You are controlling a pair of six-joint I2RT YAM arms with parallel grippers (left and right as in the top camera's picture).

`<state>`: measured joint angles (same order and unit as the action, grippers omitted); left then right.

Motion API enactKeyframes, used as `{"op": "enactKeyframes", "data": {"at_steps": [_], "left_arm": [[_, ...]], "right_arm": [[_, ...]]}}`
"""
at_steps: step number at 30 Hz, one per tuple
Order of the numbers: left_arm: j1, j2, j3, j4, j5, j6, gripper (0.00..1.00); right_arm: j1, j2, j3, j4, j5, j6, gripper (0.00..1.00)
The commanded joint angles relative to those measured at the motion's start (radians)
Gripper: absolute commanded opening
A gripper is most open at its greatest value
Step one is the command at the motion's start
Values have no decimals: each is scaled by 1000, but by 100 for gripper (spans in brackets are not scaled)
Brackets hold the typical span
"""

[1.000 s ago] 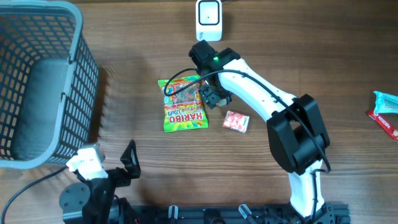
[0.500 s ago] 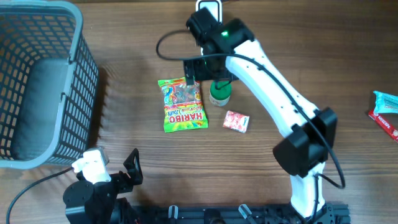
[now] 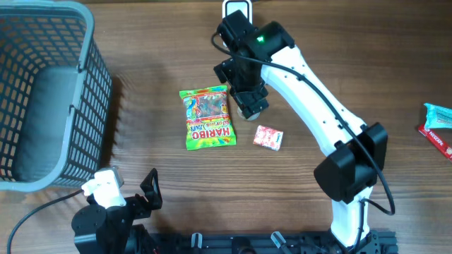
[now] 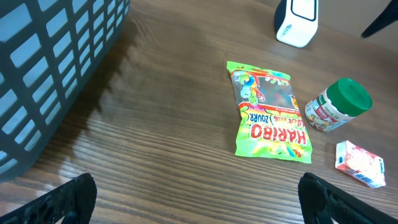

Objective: Scan the item barcode
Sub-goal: 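Lift the jar with the right gripper up toward the scanner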

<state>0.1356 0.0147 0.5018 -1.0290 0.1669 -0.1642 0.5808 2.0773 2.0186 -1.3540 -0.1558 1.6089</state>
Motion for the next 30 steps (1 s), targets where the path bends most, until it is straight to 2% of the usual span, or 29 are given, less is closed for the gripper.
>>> {"op": "enactKeyframes", "data": {"at_steps": [1, 6, 14, 16, 20, 22, 24, 27, 30], "left_arm": [[-7, -9, -1, 3, 15, -12, 100], [-7, -9, -1, 3, 15, -12, 100], [-7, -9, -1, 3, 15, -12, 100], [-7, -9, -1, 3, 15, -12, 100], [-7, -9, -1, 3, 15, -12, 100], [-7, -9, -1, 3, 15, -12, 100], [-7, -9, -1, 3, 15, -12, 100], [-7, -9, -1, 3, 15, -12, 100], [-7, -9, -1, 3, 15, -12, 100]], "right_arm": [[-40, 57, -53, 32, 16, 92, 100], [-101, 133, -54, 108, -26, -11, 100], [-107, 278, -63, 101, -90, -52, 99], [-107, 291, -64, 101, -81, -93, 89], [-109, 296, -63, 98, -52, -268, 64], [-113, 296, -63, 87, -52, -405, 50], [-117, 295, -61, 77, -49, -566, 49], [-122, 285, -56, 57, -28, -806, 54], [-122, 251, -55, 23, 76, -1009, 57]]}}
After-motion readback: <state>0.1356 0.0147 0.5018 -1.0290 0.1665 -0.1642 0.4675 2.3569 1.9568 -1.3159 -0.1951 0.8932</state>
